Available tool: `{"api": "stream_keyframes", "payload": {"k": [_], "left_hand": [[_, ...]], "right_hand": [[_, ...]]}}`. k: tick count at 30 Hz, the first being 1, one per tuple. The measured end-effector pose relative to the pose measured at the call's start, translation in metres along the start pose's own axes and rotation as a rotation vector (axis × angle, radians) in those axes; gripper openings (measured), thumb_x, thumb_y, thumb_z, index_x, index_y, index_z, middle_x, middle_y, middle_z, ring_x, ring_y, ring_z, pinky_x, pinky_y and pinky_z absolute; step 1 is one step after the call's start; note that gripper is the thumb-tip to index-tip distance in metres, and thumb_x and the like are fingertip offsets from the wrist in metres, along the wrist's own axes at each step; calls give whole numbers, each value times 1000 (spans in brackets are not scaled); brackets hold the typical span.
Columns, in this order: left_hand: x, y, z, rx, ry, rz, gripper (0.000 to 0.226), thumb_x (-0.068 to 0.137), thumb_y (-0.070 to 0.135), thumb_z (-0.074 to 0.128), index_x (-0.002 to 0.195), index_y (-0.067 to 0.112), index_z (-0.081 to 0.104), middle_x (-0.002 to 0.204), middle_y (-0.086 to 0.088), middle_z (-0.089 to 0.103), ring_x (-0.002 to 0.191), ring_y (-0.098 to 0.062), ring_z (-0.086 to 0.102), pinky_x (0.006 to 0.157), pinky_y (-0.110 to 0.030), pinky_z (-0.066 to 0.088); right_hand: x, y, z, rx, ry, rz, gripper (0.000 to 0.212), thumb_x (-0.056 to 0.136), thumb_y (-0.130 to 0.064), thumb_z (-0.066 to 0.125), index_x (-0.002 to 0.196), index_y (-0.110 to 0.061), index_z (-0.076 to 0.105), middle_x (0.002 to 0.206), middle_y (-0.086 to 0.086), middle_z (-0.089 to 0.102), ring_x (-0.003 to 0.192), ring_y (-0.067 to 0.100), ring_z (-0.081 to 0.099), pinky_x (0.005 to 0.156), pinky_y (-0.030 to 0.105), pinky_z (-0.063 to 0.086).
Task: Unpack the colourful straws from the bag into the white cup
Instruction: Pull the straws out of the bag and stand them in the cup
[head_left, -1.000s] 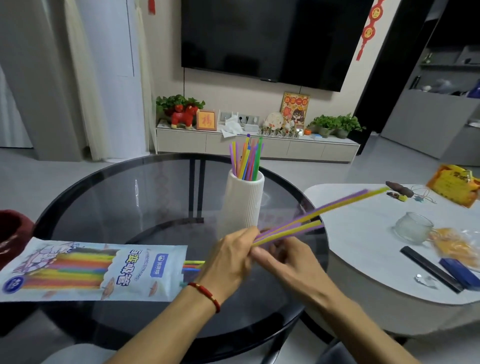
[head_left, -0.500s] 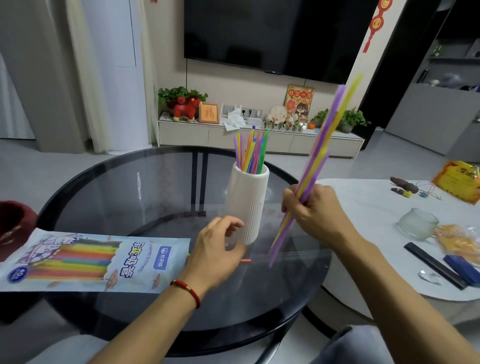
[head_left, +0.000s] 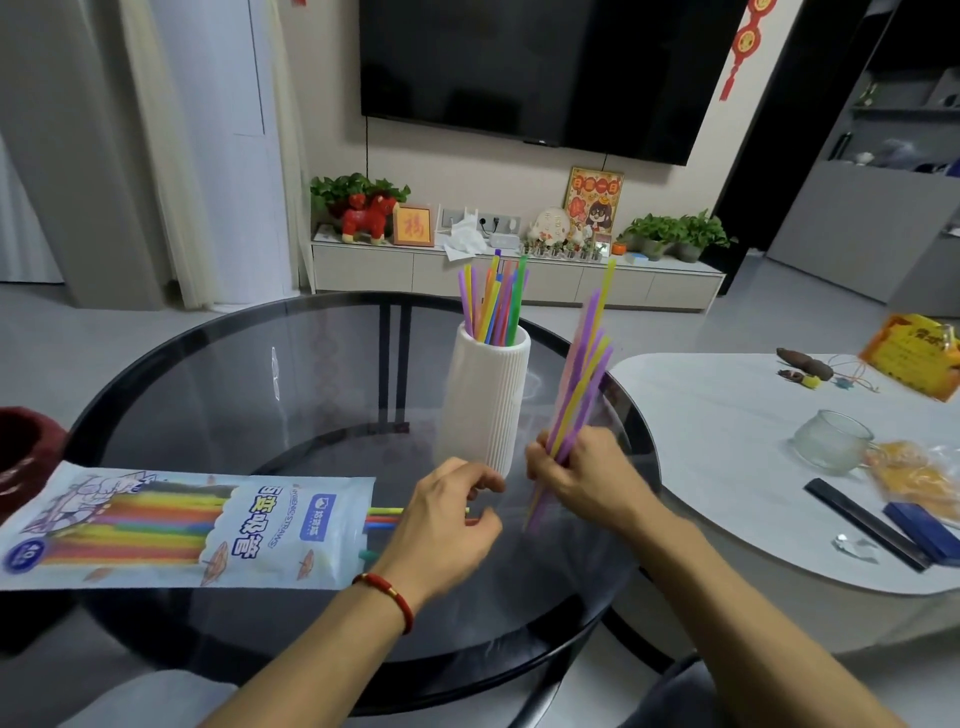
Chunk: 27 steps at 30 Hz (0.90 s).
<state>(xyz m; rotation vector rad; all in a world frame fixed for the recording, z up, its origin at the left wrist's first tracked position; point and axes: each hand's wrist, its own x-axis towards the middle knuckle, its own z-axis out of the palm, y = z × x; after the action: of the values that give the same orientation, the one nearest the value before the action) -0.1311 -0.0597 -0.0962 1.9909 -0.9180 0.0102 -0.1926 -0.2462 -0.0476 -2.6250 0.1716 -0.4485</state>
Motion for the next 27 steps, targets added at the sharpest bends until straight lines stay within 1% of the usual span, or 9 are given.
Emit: {"api": "stream_keyframes", "payload": {"k": [2,5,9,13,16,19,21,24,27], "left_hand": [[-1,0,-2,11,3,-7,23,89,12,66,106,27,66,108,10,57,101,-5,57,82,-14,52],[0,-2,-8,25,49,4,25,86,7,66,105,24,67,104,8,60,98,-7,59,83,-21,53],[6,0,-15,-66,179,-69,34,83,5,67,111,23,62,102,9,62,92,-8,63,74,-24,58],[18,1,-21,-160,292,-123,50,84,10,71,128,25,53,117,6,59,98,-8,63,68,-9,52],[21,1,-21,-179,296,-125,63,83,14,76,138,25,47,124,4,54,101,-15,64,67,-15,55],[18,1,-18,-164,290,-109,66,81,16,79,139,23,47,127,4,52,109,-11,59,79,-27,59],[16,0,-17,-135,296,-93,64,81,14,78,137,24,48,127,5,53,110,-11,58,81,-26,58],[15,-1,-17,-121,338,-106,65,81,10,73,139,25,48,120,6,54,103,-12,59,75,-14,49],[13,-1,-17,-134,334,-131,71,82,9,72,145,24,42,118,5,53,100,-14,58,74,-16,46]], "right_hand": [[-11,1,16,-47,-58,-12,38,107,-23,54,79,-2,70,73,13,72,68,28,69,74,45,58],[-19,7,27,3,-27,28,39,108,-26,52,82,-2,69,76,14,72,68,27,70,72,44,62],[-17,1,21,164,-11,131,35,108,-22,54,83,-1,68,64,6,71,51,23,70,54,42,65],[0,-21,-13,364,351,144,32,105,-13,55,78,-8,72,55,3,70,45,23,70,48,37,63],[22,-43,-42,504,526,46,31,102,-10,56,75,-10,70,53,7,69,43,26,68,42,34,59],[49,-60,-60,600,609,-43,33,103,-15,56,73,-14,69,58,13,70,45,28,69,44,36,59],[68,-66,-64,550,611,-47,35,104,-20,55,75,-8,70,57,14,71,46,29,70,47,39,61],[90,-69,-59,371,522,-55,37,103,-22,57,77,1,70,56,12,69,43,22,68,45,43,61],[99,-66,-50,200,407,-47,37,98,-25,63,74,2,68,64,17,71,55,30,68,53,45,59]]}}
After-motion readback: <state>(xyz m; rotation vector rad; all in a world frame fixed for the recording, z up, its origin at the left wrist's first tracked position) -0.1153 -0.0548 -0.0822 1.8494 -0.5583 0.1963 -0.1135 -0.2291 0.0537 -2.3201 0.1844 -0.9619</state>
